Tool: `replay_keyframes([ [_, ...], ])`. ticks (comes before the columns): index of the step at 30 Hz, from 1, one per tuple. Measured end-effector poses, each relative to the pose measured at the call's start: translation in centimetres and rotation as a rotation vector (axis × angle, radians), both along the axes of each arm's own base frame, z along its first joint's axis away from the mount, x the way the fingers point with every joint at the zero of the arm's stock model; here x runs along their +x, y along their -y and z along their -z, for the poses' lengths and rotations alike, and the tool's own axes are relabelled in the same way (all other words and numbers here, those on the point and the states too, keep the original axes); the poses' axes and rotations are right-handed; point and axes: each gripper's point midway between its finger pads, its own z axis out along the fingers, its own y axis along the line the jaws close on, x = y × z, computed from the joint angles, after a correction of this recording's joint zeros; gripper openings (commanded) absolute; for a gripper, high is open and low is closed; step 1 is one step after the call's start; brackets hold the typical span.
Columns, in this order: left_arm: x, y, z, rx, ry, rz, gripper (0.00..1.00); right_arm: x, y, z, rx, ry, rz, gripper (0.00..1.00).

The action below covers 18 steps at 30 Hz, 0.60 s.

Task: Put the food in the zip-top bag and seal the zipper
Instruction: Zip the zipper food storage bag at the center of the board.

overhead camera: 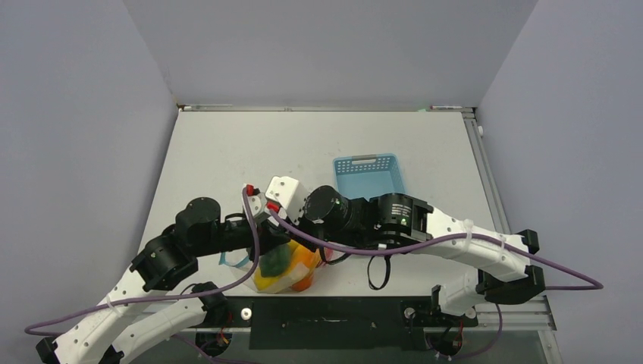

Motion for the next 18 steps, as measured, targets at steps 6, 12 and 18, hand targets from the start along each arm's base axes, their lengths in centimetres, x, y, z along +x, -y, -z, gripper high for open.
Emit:
replay_keyframes([
  [6,-0.4,0.1,0.8,0.012,-0.024,0.021,0.0,-0.3,1.7,-2.2,0.11,0.057,-0.04,0.6],
  [12,-1.0,0.2,0.7,-0.002,-0.046,0.036,0.0,-1.2,4.2,-2.6,0.205,0.14,-0.129,0.65],
  [18,-1.9,0.3,0.3,-0.028,-0.069,0.068,0.0,-2.3,5.1,-1.7,0.262,0.193,-0.231,0.66],
])
